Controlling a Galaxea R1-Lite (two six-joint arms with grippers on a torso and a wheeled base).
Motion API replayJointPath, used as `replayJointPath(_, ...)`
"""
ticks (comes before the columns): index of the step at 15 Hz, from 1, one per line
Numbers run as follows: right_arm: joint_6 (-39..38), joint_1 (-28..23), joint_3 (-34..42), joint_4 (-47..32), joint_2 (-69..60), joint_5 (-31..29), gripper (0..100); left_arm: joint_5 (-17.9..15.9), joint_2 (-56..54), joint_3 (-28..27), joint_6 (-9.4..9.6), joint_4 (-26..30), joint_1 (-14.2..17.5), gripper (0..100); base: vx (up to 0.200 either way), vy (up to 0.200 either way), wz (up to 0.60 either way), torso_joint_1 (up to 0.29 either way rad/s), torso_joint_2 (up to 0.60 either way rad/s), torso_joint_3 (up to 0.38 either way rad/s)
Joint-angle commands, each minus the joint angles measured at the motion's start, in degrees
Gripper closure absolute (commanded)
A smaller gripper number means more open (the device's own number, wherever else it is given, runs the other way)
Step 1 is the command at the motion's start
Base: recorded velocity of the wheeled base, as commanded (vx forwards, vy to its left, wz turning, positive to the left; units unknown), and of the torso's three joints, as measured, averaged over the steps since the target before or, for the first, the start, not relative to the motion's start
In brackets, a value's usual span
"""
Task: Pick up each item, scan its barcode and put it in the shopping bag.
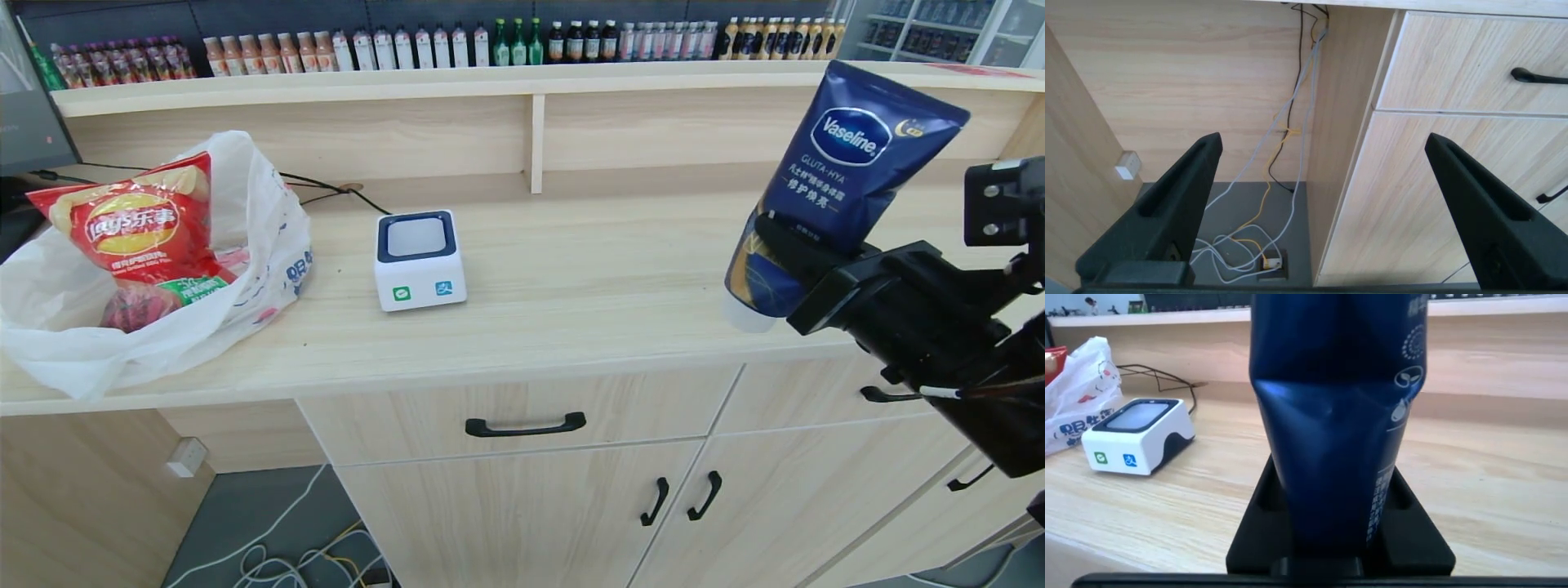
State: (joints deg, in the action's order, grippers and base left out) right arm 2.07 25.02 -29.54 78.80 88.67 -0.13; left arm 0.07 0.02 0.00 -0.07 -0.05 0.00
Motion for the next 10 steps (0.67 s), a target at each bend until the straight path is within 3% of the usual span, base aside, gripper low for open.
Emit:
replayJointPath(1,0.04,0.47,0.36,0.04,0.53,-0.04,100,0.01,-0.02,0.00,-0.01,-0.04,0.00,0,0.000,0.000,0.00,0.000,0.00,0.000)
replayJointPath(10,-0.05,2.58,1.06,1.27,0.27,1.63,100,0.01,-0.02,0.00,-0.01,0.05,0.00,0,0.000,0.000,0.00,0.000,0.00,0.000)
